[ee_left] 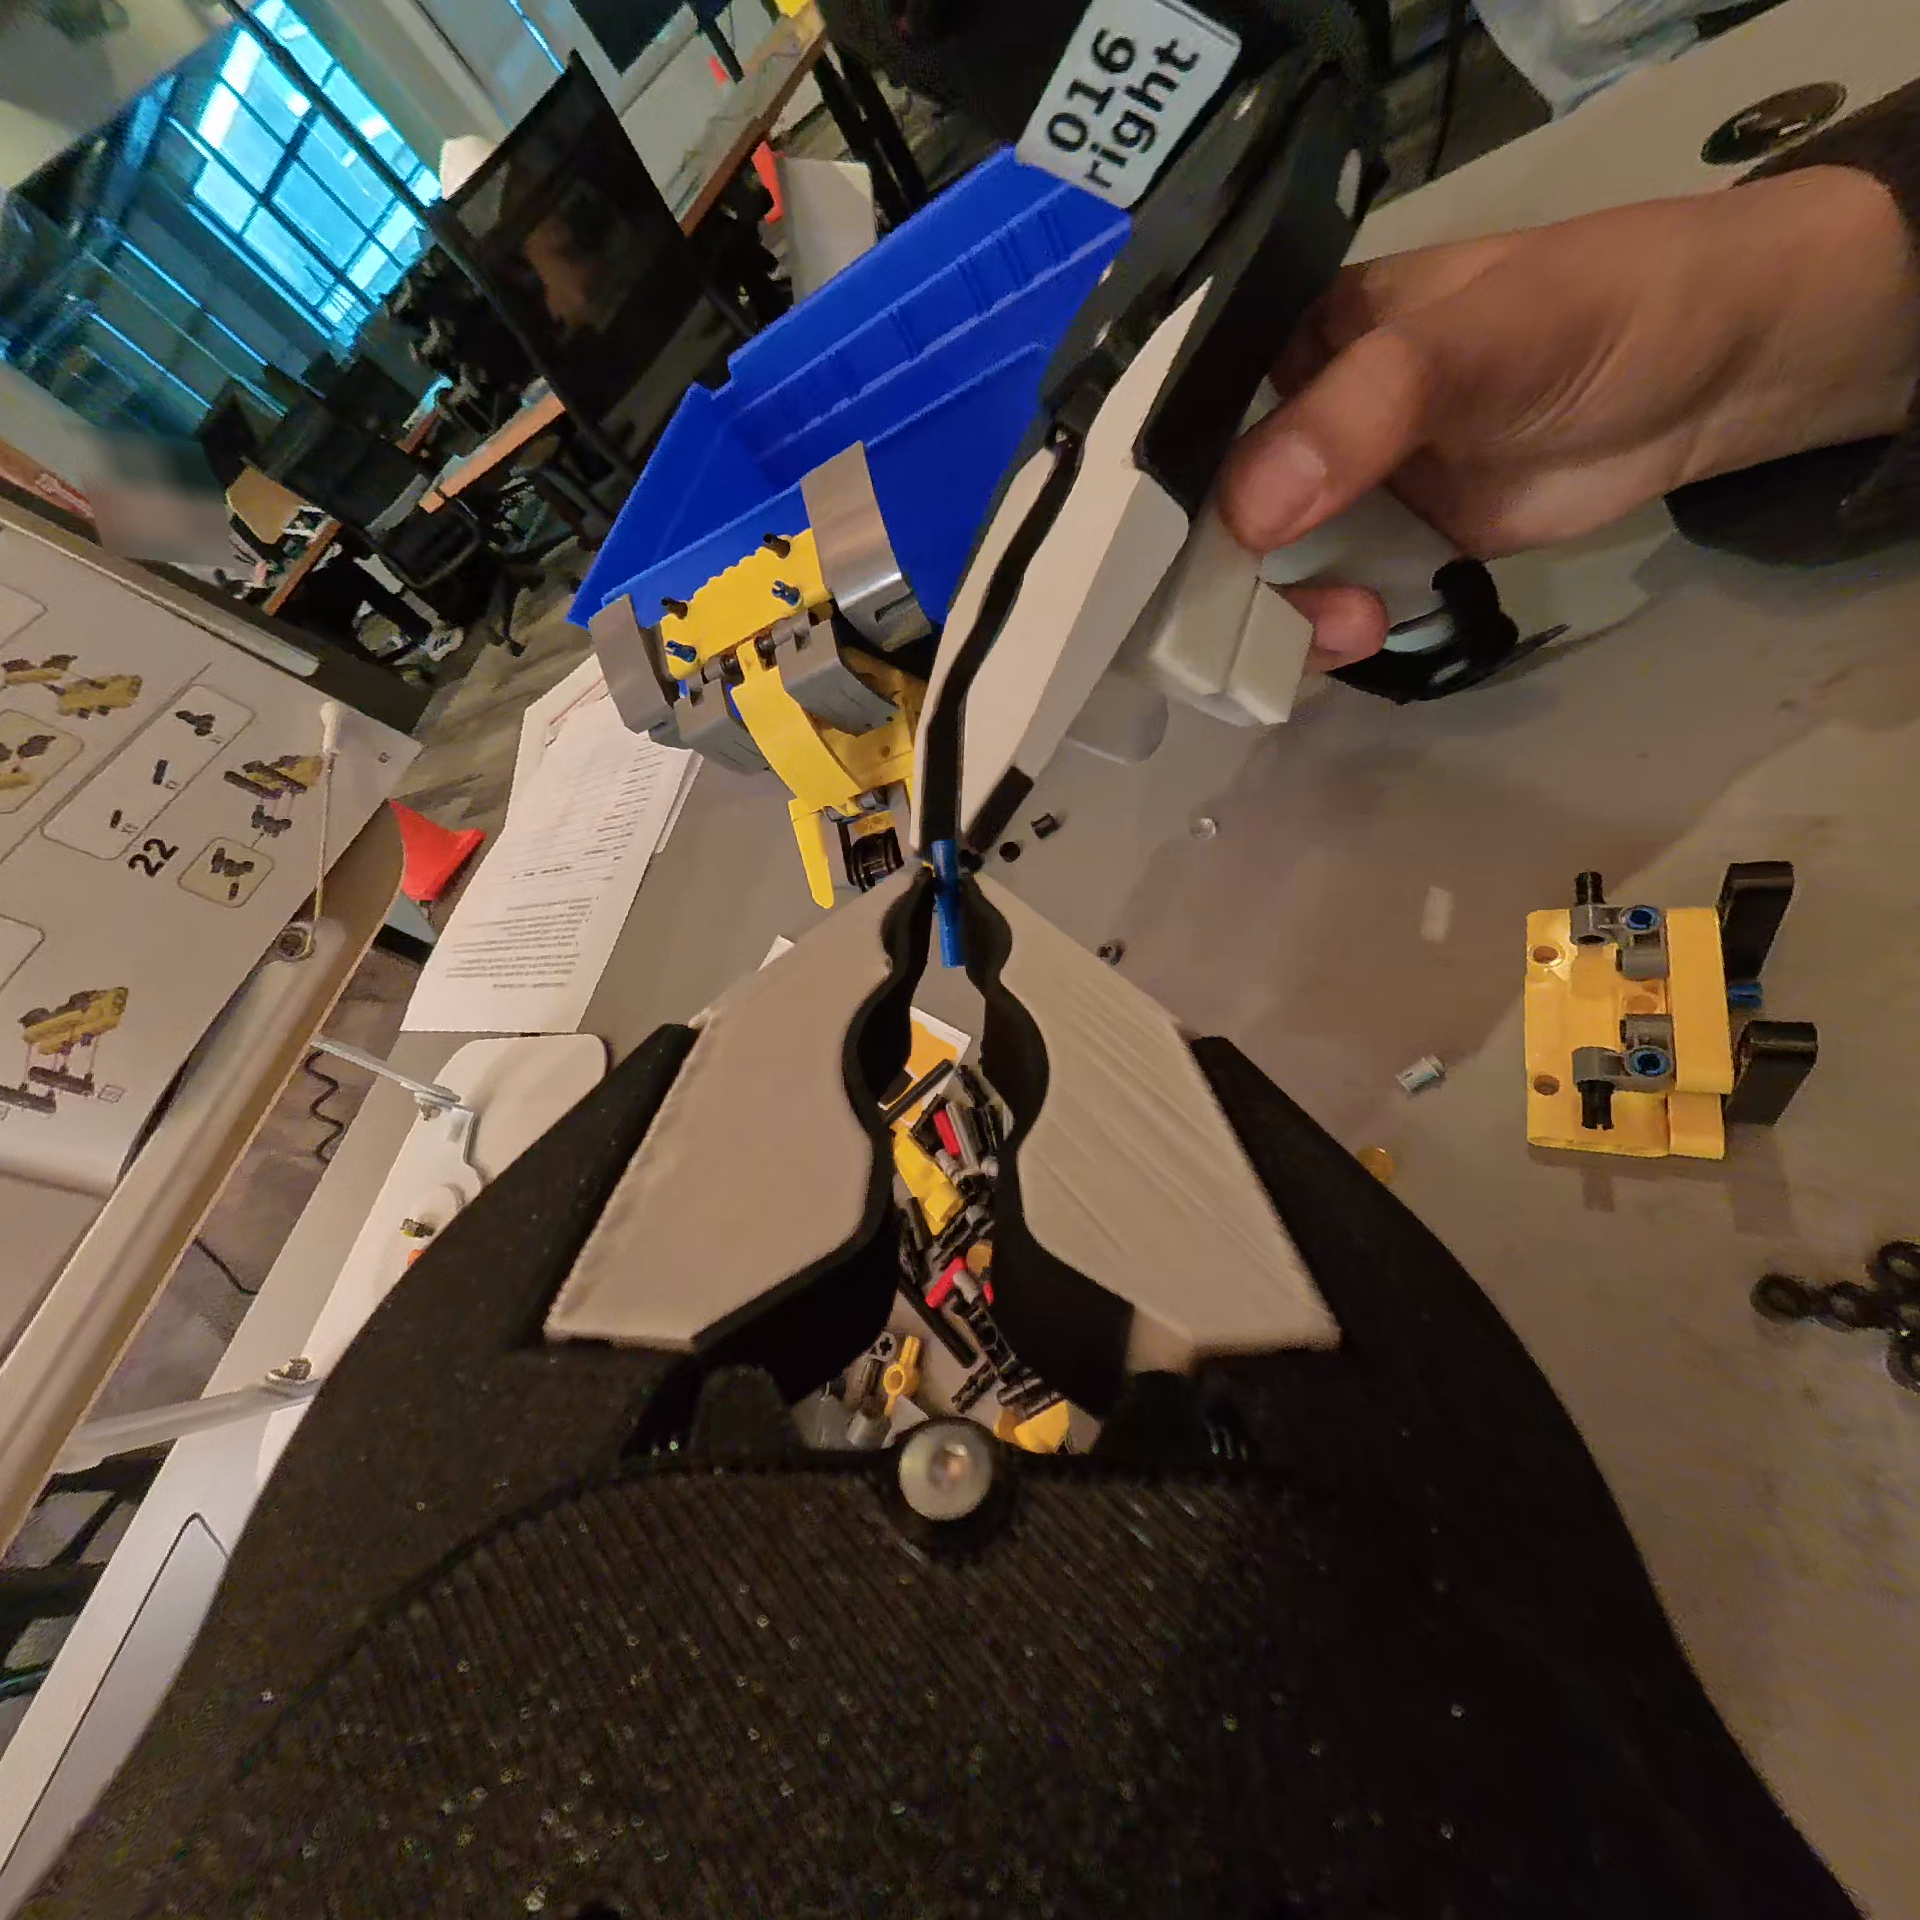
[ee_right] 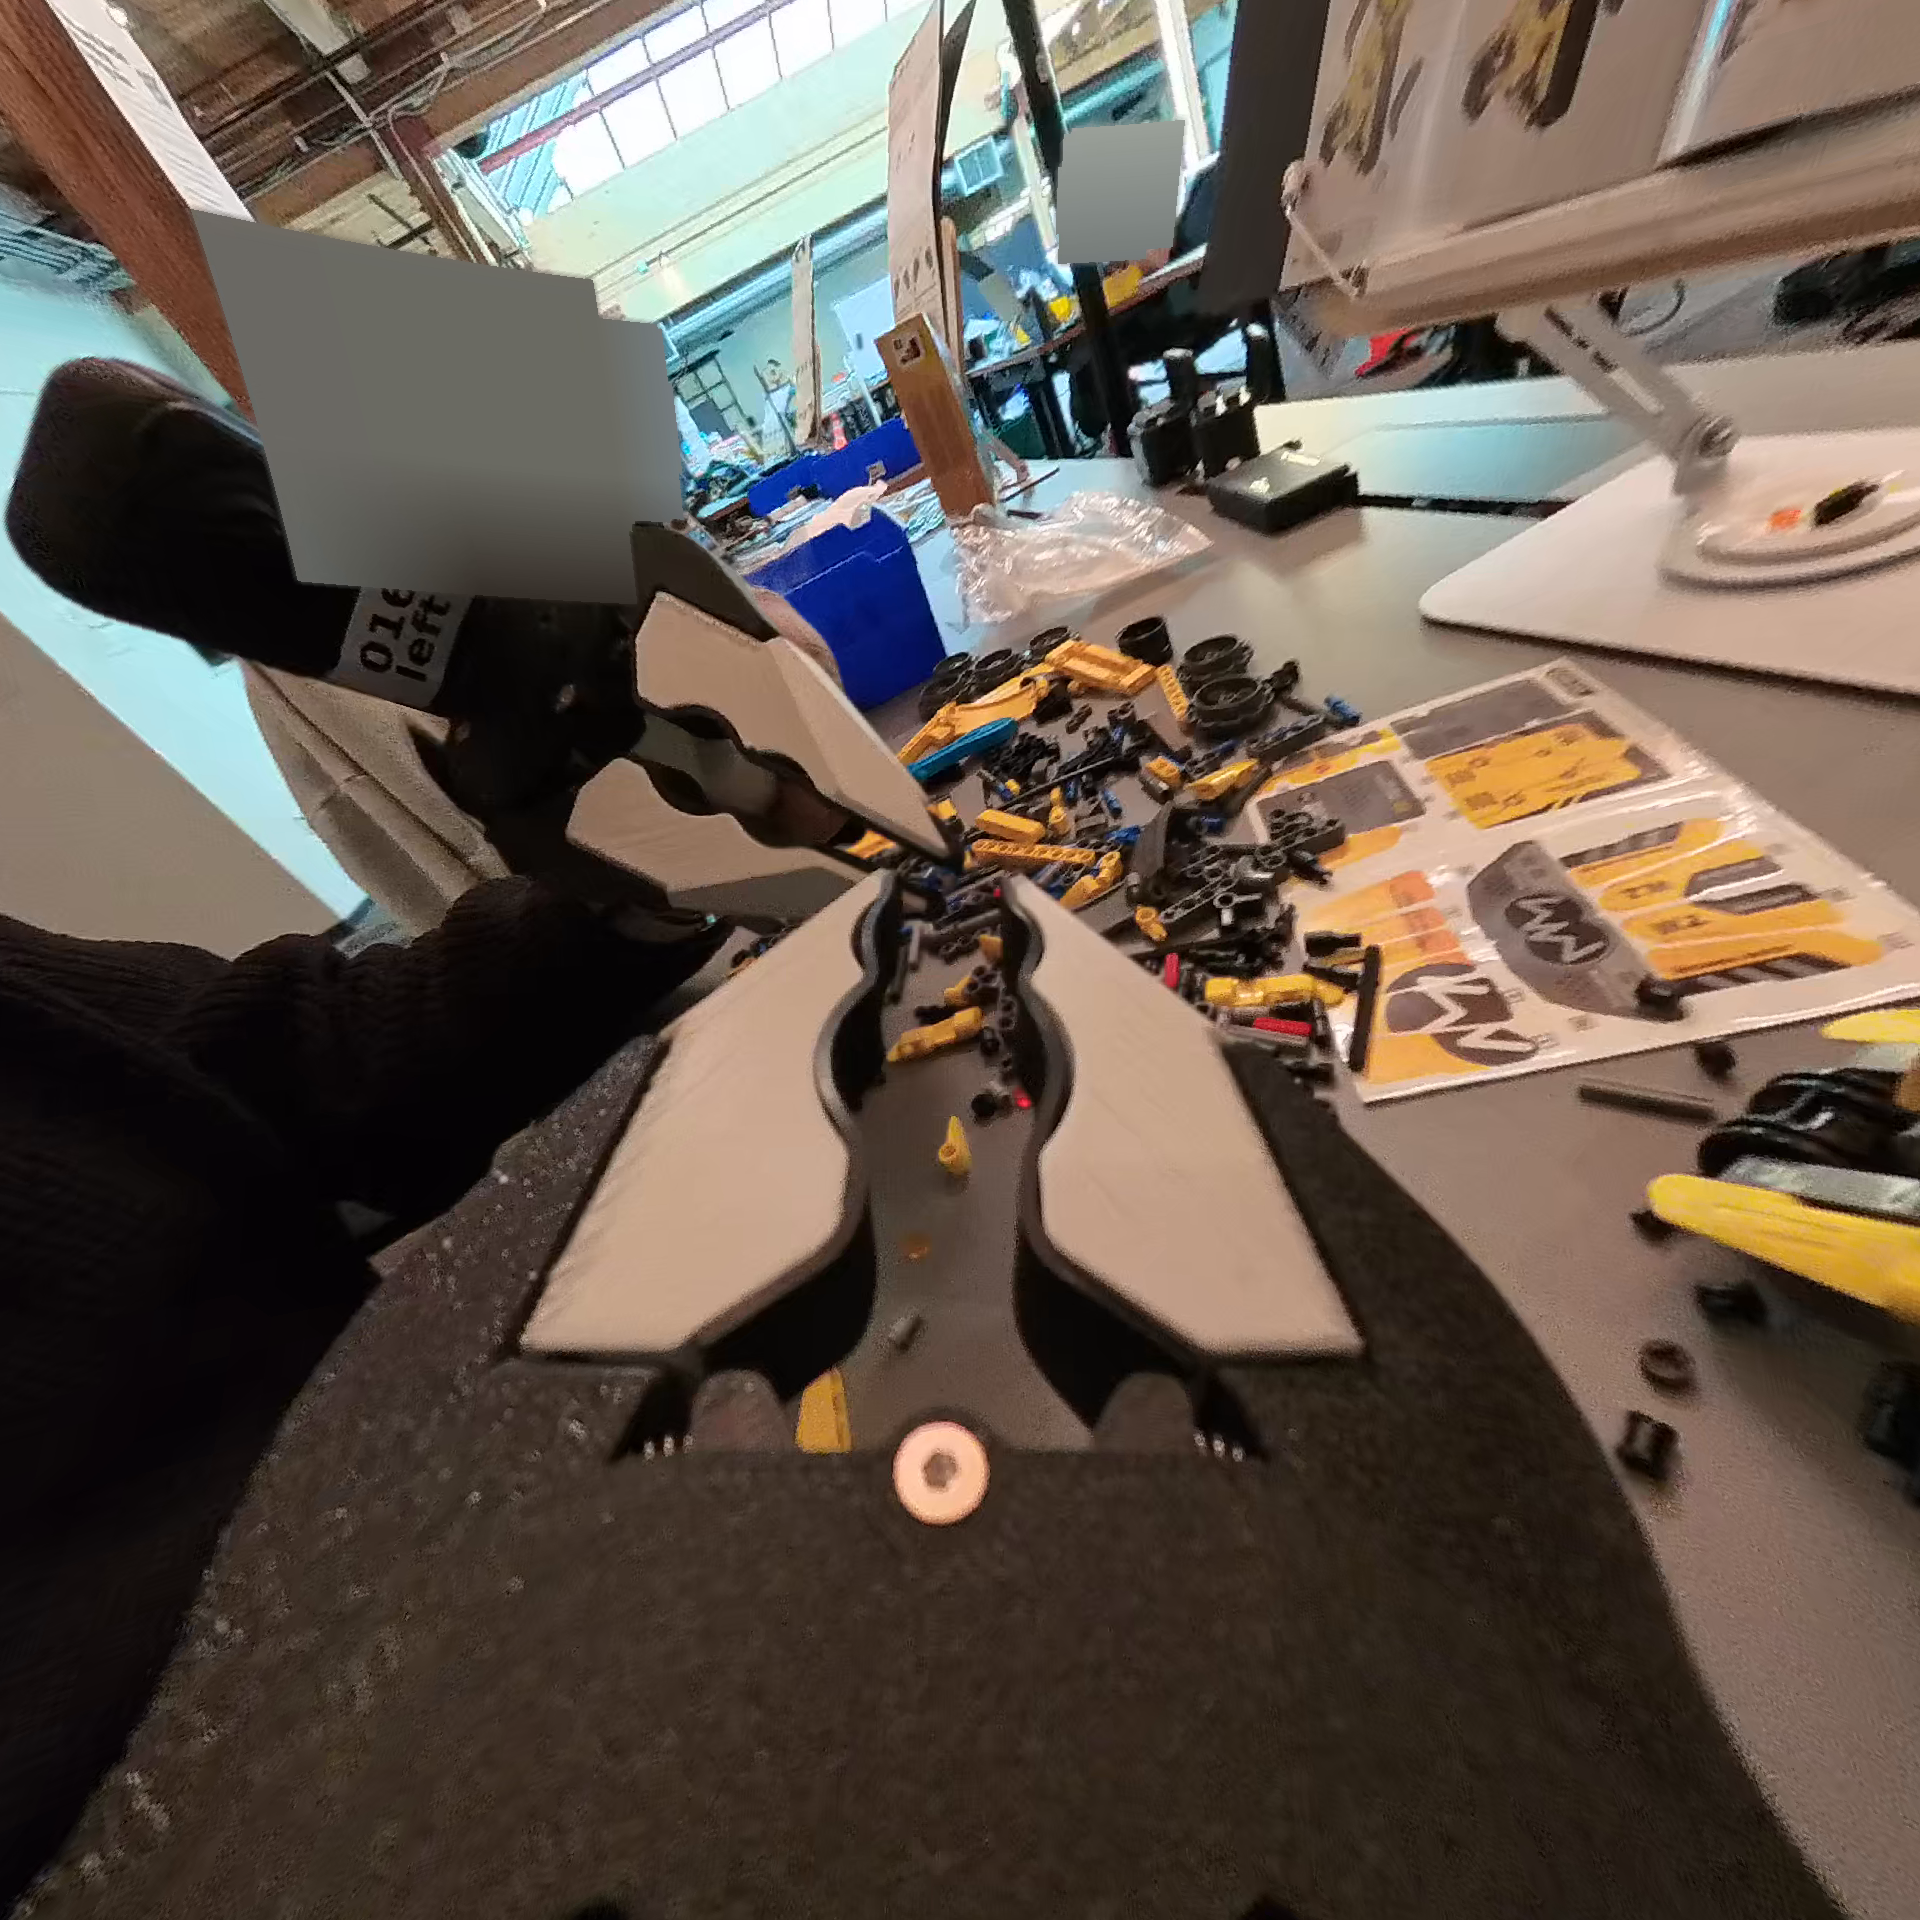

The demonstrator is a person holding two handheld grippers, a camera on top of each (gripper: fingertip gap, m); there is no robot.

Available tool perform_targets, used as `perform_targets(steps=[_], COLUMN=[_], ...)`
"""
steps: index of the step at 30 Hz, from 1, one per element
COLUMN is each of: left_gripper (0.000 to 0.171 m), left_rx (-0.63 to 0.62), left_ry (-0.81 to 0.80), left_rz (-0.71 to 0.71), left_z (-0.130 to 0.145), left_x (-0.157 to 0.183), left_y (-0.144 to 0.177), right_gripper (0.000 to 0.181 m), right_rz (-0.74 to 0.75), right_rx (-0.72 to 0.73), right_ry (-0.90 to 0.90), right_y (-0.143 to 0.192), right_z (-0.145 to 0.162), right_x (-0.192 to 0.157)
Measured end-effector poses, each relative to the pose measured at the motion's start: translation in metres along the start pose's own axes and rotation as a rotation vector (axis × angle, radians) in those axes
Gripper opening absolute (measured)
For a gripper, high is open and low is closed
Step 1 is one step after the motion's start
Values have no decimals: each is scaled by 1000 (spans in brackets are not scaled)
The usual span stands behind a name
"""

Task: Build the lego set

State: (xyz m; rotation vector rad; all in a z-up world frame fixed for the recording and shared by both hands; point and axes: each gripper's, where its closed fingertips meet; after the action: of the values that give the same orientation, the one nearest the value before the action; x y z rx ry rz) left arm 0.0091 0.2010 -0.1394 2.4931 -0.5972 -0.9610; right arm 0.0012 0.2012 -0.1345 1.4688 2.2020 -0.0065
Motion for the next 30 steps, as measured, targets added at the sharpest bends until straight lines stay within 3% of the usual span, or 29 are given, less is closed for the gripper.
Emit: perform_targets(steps=[5, 11, 14, 17, 20, 23, 27, 30], left_gripper=[2, 4, 34, 49, 54, 57, 42, 35], left_rx=[-26, -15, 2, -3, -68, -130, -231, -313], left_ry=[-57, -71, -9, 112, 270, 406, 468, 426], left_rz=[-10, 17, 70, 76, 138, 305, 458, 409], left_z=[3, 1, -2, 4, 25, 41, 55, 64], left_x=[7, 15, 22, 21, 32, 71, 128, 148], left_y=[-3, -1, 3, 11, 20, 40, 62, 55], right_gripper=[4, 3, 2, 3, 3, 3, 3, 3], right_rz=[-63, -120, -133, -64, 128, 189, 62, 11], right_rx=[-36, -68, -58, -97, -283, -517, -692, -782], right_ry=[-53, -76, -53, 46, 230, 419, 486, 517], right_y=[-4, -3, -2, -1, -1, 1, -9, -19], right_z=[8, 12, 10, 12, 35, 67, 98, 113], right_x=[-3, -9, -14, -16, -3, -16, -71, -97])
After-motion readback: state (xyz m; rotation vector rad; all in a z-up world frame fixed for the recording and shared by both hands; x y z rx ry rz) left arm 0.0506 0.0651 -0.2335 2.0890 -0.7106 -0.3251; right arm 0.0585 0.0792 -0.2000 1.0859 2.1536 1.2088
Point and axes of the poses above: each gripper's, where its closed fingertips meet, y back along the fingers, z out of its underside, x = y × z across the jaws, and after that the axes turned 12 degrees about -x, right-handed
